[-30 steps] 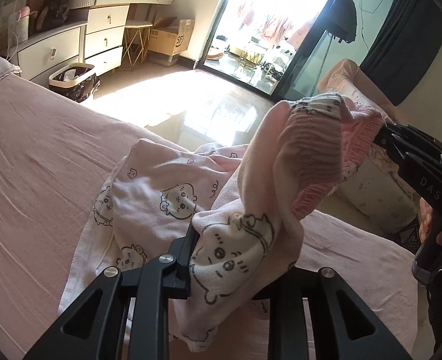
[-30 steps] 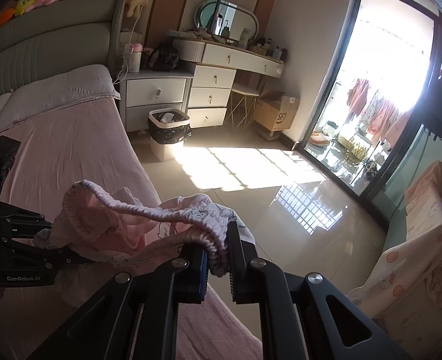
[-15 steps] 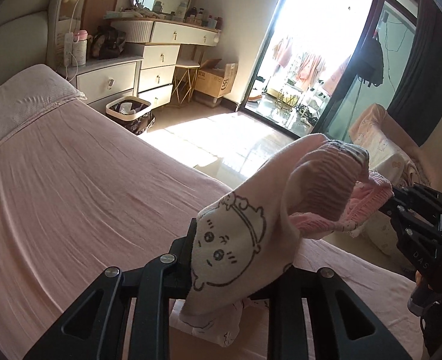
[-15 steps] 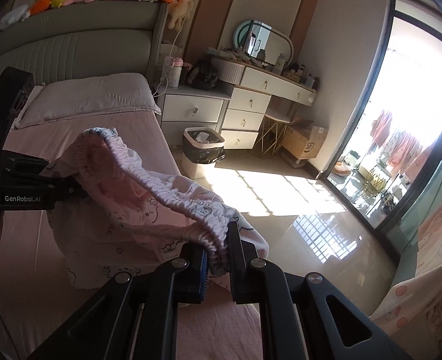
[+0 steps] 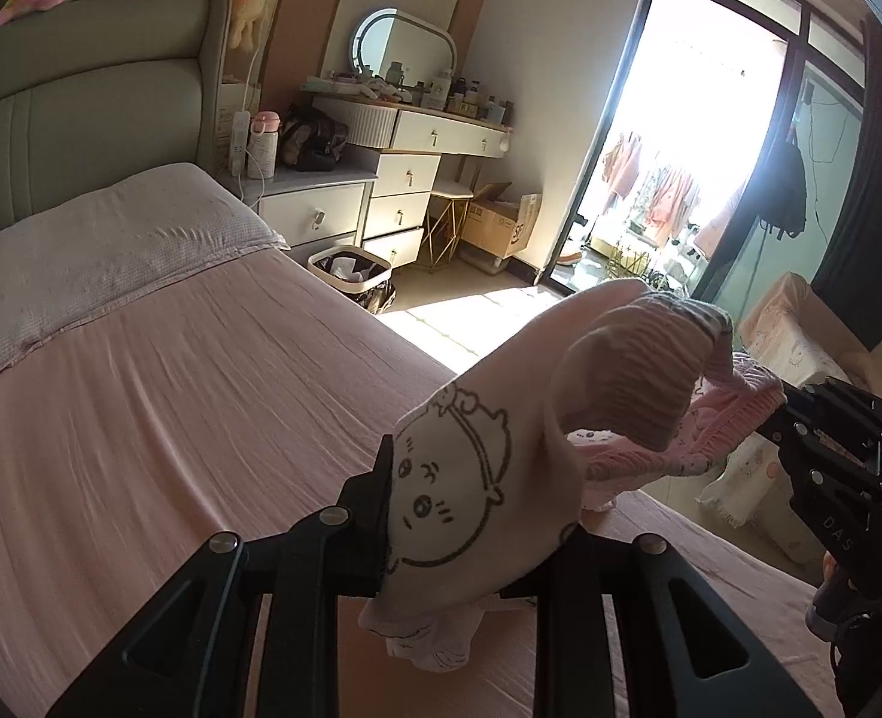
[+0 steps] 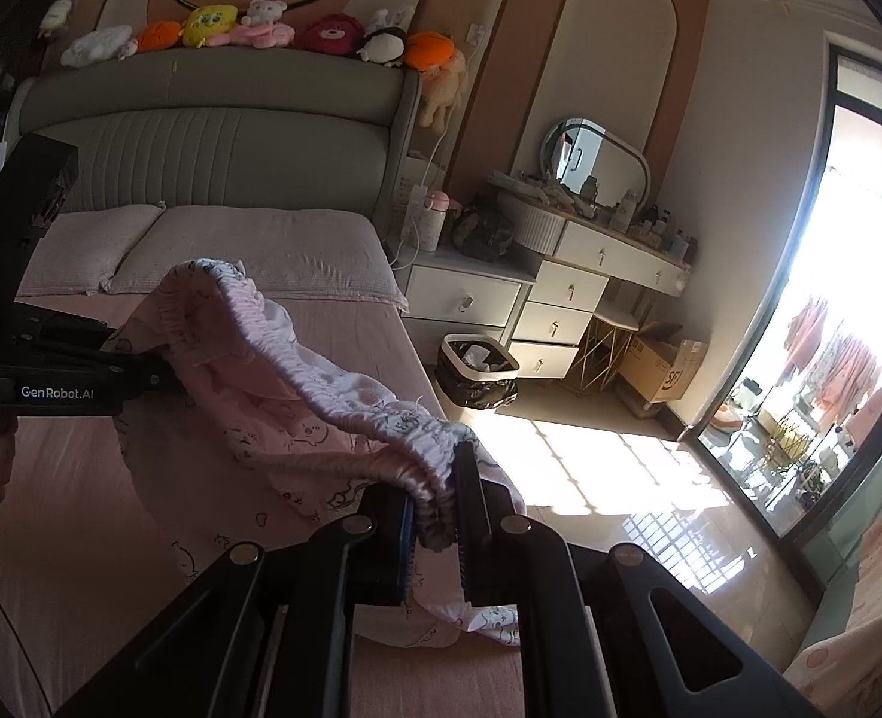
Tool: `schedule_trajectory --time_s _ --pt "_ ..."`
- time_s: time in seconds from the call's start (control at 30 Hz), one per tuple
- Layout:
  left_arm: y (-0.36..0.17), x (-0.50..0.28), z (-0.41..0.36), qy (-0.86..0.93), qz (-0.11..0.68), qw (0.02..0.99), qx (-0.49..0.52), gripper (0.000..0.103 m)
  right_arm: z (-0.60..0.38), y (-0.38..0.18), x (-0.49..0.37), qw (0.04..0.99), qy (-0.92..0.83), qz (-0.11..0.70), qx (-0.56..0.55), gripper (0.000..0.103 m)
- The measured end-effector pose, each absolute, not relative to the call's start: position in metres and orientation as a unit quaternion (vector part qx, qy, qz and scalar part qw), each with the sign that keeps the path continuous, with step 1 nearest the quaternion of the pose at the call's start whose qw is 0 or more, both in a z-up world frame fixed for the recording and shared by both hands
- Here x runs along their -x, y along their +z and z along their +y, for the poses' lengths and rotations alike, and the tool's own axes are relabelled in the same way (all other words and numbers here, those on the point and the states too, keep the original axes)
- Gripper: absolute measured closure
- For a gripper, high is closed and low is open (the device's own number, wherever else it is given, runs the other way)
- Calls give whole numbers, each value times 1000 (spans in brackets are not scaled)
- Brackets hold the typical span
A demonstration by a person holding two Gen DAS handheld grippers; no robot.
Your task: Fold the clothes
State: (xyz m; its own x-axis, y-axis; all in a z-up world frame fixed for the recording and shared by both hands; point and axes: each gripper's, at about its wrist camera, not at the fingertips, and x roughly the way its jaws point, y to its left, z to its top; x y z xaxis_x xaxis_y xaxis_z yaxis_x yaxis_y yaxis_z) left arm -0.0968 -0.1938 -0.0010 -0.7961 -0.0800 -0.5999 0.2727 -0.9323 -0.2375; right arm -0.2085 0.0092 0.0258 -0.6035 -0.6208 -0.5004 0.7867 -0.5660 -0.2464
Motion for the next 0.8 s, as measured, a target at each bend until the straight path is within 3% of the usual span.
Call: schedule_trajectory --time_s 0.8 --pt "44 -119 -291 -892 168 321 -271 82 -150 54 55 605 -757 230 -89 95"
